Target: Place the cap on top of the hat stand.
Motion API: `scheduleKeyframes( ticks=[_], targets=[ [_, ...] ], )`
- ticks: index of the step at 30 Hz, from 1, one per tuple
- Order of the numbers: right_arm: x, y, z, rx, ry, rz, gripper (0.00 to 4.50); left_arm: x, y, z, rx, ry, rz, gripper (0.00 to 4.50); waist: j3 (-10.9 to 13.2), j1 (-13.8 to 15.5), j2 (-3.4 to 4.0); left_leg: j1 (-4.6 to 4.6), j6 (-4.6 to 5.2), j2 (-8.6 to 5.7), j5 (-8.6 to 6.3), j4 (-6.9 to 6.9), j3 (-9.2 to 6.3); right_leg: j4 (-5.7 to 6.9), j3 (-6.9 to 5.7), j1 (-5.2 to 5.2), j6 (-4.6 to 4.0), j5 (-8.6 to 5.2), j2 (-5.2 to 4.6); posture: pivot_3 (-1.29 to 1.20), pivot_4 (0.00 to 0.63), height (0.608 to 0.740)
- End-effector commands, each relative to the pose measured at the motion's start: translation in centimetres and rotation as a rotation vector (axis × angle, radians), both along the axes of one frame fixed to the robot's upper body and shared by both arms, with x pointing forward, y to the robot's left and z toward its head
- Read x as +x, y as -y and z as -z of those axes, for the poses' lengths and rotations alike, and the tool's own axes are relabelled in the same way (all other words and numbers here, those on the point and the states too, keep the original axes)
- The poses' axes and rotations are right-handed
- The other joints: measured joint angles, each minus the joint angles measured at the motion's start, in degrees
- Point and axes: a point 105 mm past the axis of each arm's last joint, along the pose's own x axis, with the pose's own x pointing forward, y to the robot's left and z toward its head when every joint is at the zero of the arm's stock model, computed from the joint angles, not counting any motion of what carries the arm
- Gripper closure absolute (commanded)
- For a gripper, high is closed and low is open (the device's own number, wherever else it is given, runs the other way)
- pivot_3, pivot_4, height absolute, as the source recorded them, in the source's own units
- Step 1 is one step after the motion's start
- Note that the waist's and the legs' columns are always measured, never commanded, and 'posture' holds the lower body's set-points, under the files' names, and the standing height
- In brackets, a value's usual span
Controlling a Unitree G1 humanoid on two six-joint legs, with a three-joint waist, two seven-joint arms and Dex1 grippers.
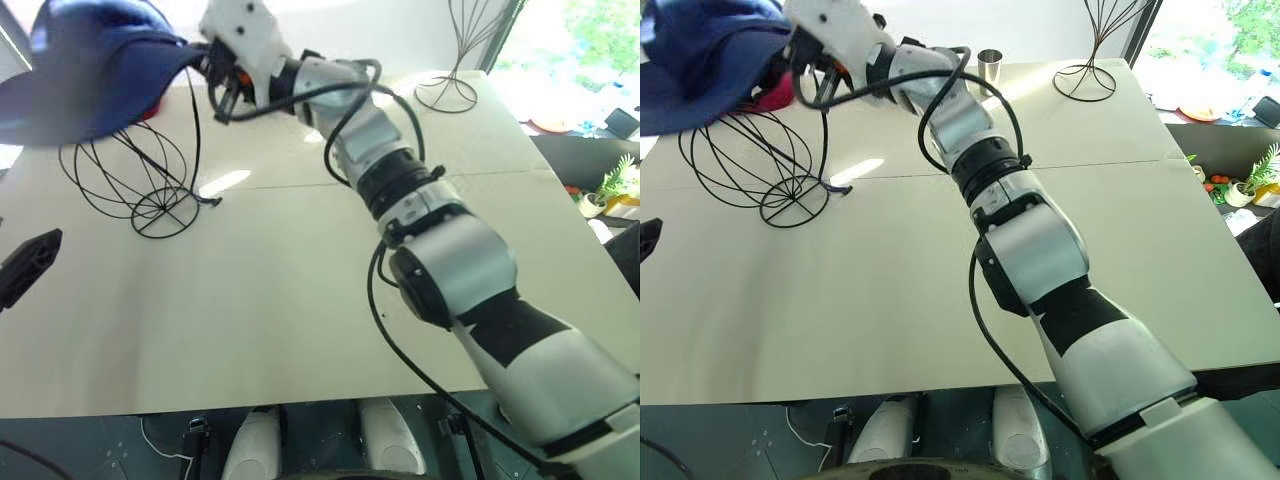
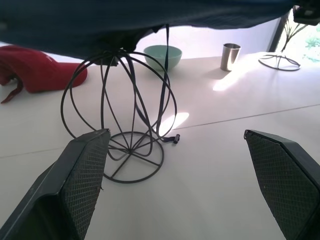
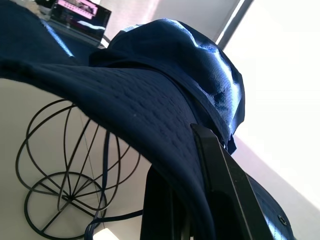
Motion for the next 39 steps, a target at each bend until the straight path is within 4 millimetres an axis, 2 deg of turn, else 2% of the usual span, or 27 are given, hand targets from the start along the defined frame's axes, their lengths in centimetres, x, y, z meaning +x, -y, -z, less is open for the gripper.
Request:
scheduleKeyframes(
  ticks=[1,7,12,19,24,27,31,35,39],
  targets=[
    [-1.6,-1.4,0.5,-0.032,0.096,-0.058,4.48,-0.4,-0.5,-1.4,0.028,0.055,-0.032,0.00,0.0,0.0,0.00,0.00,-0.02,0.00,0.01,0.00,0.00,0.03,0.00,0.00,0.00,0.00,0.00,0.00,0.150,0.740],
    [-1.4,-1.8,3.5,-0.107,0.120,-0.035,4.48,-0.1,-0.5,-1.5,0.030,0.055,-0.031,0.00,0.0,-0.1,0.00,-0.01,-0.14,0.00,0.08,-0.01,-0.01,0.09,0.00,-0.07,-0.02,0.01,0.00,0.00,0.150,0.740],
    [-2.6,-2.5,4.8,-0.197,0.336,-0.052,4.48,-0.1,-0.8,-1.5,0.023,0.054,-0.036,0.00,0.0,-0.2,0.00,-0.01,-0.16,0.00,0.09,-0.03,-0.01,0.09,0.00,-0.10,-0.02,0.01,0.01,0.00,0.150,0.740],
    [-4.3,-3.5,5.1,-0.209,0.484,-0.102,4.48,-1.7,-1.6,-1.3,0.000,0.039,-0.048,0.00,0.0,-1.3,-0.02,-0.01,-0.20,0.03,0.12,-0.05,-0.01,0.11,0.00,-0.15,-0.03,0.01,0.02,0.00,0.150,0.740],
    [-5.0,-4.1,4.1,-0.194,0.562,-0.109,4.48,-3.9,-3.6,0.0,-0.011,-0.010,-0.130,0.00,0.0,-1.5,-0.02,-0.01,-0.20,0.07,0.12,-0.11,0.02,0.16,-0.01,-0.21,-0.10,-0.03,0.04,0.00,0.150,0.740],
    [-4.7,-4.3,5.0,-0.229,0.568,-0.099,4.48,-5.1,-4.3,1.0,0.001,-0.033,-0.168,0.00,0.0,-1.3,-0.08,-0.01,-0.20,0.08,0.12,-0.10,0.02,0.16,-0.02,-0.20,-0.13,-0.04,0.04,0.00,0.150,0.740],
    [-4.0,-4.2,5.6,-0.263,0.574,-0.058,4.48,-6.1,-5.0,2.9,0.100,-0.104,-0.230,0.00,-0.1,-1.2,-0.15,-0.01,-0.21,0.08,0.12,-0.09,0.03,0.16,-0.03,-0.18,-0.14,-0.05,0.04,0.00,0.150,0.740],
    [-3.0,-4.2,4.9,-0.271,0.599,0.019,4.48,-5.8,-5.6,2.2,0.110,-0.061,-0.260,0.00,-0.1,-0.8,-0.24,-0.01,-0.21,0.08,0.12,-0.09,-0.01,0.16,-0.08,-0.15,-0.16,-0.05,0.03,0.00,0.150,0.740],
    [-2.1,-4.2,4.7,-0.327,0.697,0.103,4.48,-5.2,-4.9,1.8,0.109,-0.043,-0.224,0.00,-0.2,-0.9,-0.29,-0.01,-0.25,0.10,0.14,-0.09,-0.03,0.18,-0.10,-0.16,-0.20,-0.03,0.04,0.00,0.150,0.740]
  ],
)
